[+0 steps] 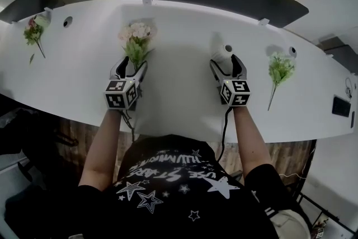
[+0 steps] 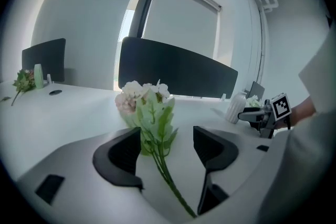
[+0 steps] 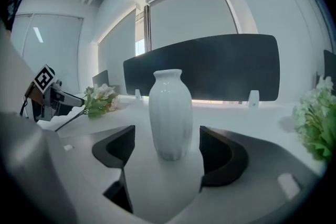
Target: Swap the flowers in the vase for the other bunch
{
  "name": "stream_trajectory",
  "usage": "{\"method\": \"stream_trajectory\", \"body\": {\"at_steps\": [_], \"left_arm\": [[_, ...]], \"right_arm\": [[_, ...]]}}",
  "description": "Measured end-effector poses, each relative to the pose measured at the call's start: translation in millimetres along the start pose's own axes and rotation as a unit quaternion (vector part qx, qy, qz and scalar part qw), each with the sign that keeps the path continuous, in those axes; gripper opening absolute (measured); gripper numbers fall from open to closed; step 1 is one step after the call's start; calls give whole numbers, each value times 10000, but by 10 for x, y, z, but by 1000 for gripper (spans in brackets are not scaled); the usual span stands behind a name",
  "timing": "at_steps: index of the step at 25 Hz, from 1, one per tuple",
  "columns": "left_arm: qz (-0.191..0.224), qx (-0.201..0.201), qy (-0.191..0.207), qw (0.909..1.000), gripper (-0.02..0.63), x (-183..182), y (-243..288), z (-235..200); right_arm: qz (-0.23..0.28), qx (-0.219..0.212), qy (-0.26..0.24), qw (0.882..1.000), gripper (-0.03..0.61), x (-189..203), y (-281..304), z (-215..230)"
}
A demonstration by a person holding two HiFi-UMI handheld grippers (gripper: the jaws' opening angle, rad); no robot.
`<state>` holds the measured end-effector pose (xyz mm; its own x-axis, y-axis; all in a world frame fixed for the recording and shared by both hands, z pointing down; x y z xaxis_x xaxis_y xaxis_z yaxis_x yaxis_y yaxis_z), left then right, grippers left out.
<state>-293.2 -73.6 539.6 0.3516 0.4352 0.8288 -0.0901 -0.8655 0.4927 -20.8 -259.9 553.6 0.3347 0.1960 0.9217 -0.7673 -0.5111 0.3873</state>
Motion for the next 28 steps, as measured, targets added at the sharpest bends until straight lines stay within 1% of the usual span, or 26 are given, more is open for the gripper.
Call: {"method": "stream_trajectory", "body": {"at_steps": [2,6,9,11,15,16,18,19,20,23,26,28], "left_arm": [[-2,-22,16,10000,313,10,-26,-12],[69,-57,59,9999,316,1,-104,-15],[272,17,184,9995,314,-75,-216,47],[492,149,251,9984,313,-162,-299,114],[884,614,273,9938,306,-323,-434,283],[971,646,300,9927,275,-359,-466,300],[1118,646,351,9910,126,-420,-520,308],[1168,657,358,9903,79,-443,-539,310],[1208,686,347,9897,51,-464,-554,314],[1306,780,265,9880,20,-540,-608,320],[1388,895,333,9857,8,-607,-647,336],[1402,1040,399,9838,8,-624,-644,370]], "right_arm": [[26,49,39,10000,353,4,-46,-28],[75,209,136,9997,353,18,-148,-66],[143,338,207,9991,351,-6,-247,-103],[227,461,242,9984,351,-54,-322,-120],[433,770,314,9956,350,-177,-482,-124],[477,811,340,9950,350,-209,-516,-135],[556,884,370,9938,346,-270,-581,-167],[586,928,382,9932,326,-294,-614,-184],[609,979,401,9925,309,-314,-645,-201],[688,1206,517,9890,245,-378,-742,-237],[786,1488,653,9836,171,-439,-858,-269],[833,1696,674,9797,57,-481,-955,-287]]}}
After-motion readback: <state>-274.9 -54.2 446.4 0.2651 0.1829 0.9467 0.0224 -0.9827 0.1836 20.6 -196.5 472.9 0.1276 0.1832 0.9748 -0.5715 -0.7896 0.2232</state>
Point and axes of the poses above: the fingertips, and each gripper's own axes: y forward along the fingers, z to its right, x out of its underside, the point moved 2 cm from there along -y, backward along the fingers, and after that the axes turned 6 degrees about -y, right-handed, at the moved point
